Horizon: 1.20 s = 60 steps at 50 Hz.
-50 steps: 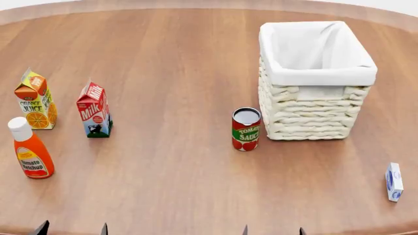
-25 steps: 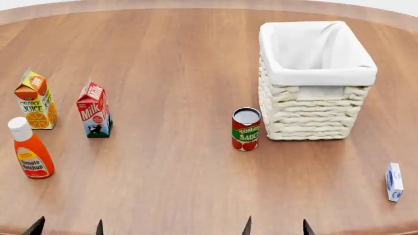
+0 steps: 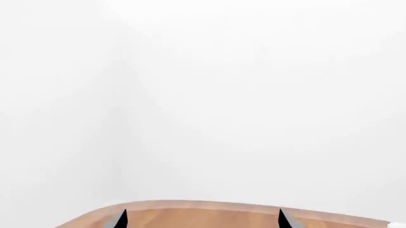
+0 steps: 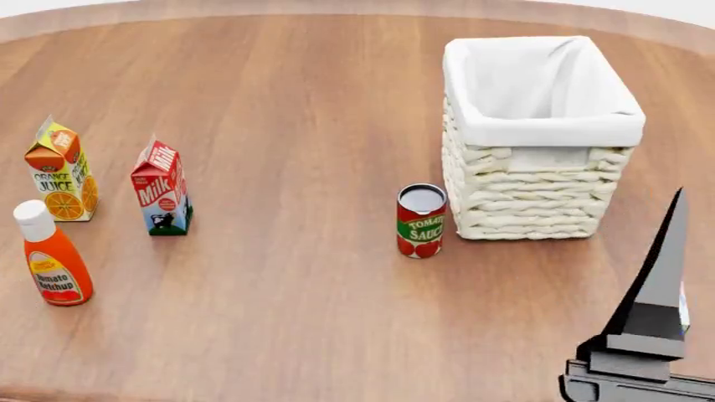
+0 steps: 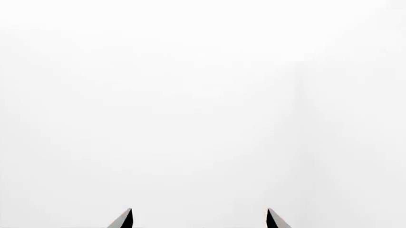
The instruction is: Pick the milk and place it in the basket.
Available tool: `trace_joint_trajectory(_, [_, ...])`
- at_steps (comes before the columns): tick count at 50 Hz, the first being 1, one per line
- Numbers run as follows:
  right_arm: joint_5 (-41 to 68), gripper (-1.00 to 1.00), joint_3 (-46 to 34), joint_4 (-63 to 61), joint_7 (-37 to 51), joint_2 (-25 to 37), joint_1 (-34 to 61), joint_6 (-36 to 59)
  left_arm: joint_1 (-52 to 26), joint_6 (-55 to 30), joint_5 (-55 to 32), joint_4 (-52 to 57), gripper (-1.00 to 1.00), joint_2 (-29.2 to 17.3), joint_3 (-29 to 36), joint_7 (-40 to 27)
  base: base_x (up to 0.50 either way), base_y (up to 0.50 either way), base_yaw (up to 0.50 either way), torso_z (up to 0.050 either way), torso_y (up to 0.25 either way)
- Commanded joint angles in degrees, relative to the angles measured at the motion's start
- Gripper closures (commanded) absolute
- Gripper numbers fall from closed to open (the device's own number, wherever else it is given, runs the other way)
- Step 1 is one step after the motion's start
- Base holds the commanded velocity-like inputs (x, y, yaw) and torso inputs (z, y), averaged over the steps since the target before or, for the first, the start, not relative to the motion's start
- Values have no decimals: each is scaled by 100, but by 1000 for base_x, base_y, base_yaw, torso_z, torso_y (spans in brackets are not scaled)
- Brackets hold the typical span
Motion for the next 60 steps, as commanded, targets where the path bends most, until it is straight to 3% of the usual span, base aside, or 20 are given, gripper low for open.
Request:
trace_joint_trajectory(1, [606, -100, 530, -614, 1423, 1762, -1323, -1587, 158, -294, -523, 960, -100, -87, -836, -12, 0, 0, 0, 0, 0])
trace_joint_trajectory(7, [441, -100, 224, -541, 1418, 1805, -1180, -1554, 178, -255, -517, 941, -100, -114, -790, -58, 0, 51, 0, 0, 0])
trace_joint_trajectory(30, [358, -100, -198, -465, 1444, 1913, -904, -1542, 194, -131, -481, 805, -100, -231, -659, -164, 0, 496, 0, 0, 0])
trace_joint_trajectory(51, [271, -100, -438, -485, 1489, 2049, -748, -1419, 206, -88, -498, 755, -100, -319, -615, -278, 0, 9, 0, 0, 0])
trace_joint_trajectory(60, [198, -100, -400, -485, 1428, 2016, -871, -1579, 253, -23, -442, 733, -100, -353, -568, -303, 443, 0, 0, 0, 0])
